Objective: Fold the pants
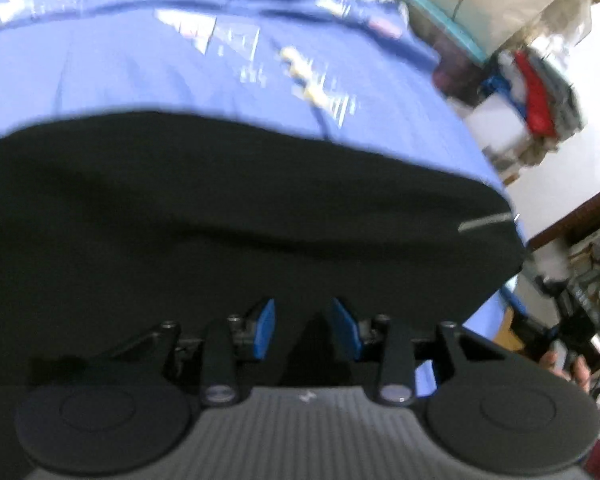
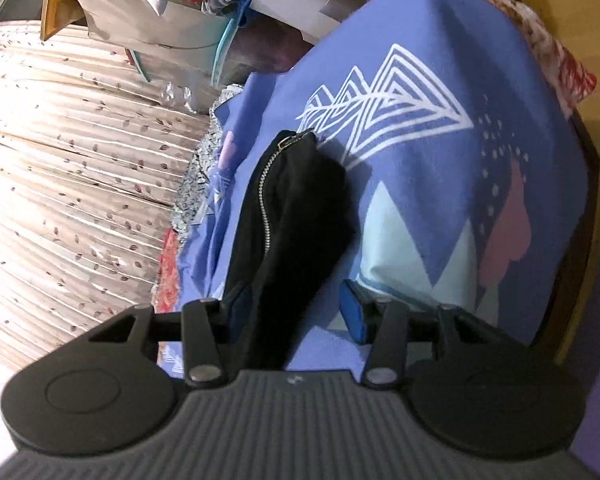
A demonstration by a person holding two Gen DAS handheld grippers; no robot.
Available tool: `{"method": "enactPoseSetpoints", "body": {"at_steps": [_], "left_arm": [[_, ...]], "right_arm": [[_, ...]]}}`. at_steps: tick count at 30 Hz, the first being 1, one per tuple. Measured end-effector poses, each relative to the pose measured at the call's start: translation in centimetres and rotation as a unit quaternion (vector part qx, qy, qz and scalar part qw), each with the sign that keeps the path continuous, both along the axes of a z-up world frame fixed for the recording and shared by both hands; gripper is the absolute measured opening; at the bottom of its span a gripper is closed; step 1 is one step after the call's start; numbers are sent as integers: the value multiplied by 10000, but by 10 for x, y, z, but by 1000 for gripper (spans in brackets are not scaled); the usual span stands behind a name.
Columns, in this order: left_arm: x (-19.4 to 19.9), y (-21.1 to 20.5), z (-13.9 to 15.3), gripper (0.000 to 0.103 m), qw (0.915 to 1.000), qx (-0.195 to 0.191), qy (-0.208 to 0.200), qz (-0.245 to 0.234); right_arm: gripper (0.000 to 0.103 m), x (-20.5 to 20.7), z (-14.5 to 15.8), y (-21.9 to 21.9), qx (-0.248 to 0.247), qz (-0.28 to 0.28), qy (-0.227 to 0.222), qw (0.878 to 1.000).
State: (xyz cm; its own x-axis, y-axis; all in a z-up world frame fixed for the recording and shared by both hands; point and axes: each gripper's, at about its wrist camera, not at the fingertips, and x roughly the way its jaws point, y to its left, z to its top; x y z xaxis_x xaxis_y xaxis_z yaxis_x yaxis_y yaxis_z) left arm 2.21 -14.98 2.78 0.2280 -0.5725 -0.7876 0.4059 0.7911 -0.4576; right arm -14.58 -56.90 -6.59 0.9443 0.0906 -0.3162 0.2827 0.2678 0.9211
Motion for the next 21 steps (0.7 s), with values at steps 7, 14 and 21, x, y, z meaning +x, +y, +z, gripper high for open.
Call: {"method": "enactPoseSetpoints", "body": {"at_steps": [7, 14, 21], "left_arm": [[7, 7, -11, 33, 9995, -184, 229, 149], [4, 27, -5, 33, 9968, -563, 355, 447], [-6, 64, 25, 35, 9921, -1005, -66, 746]], "right_arm": [[50, 26, -7, -16, 195, -285, -265, 9991], [26, 50, 22, -4, -364, -278, -286, 9985], [27, 75, 136, 119, -3545, 1751, -528, 9170]]}}
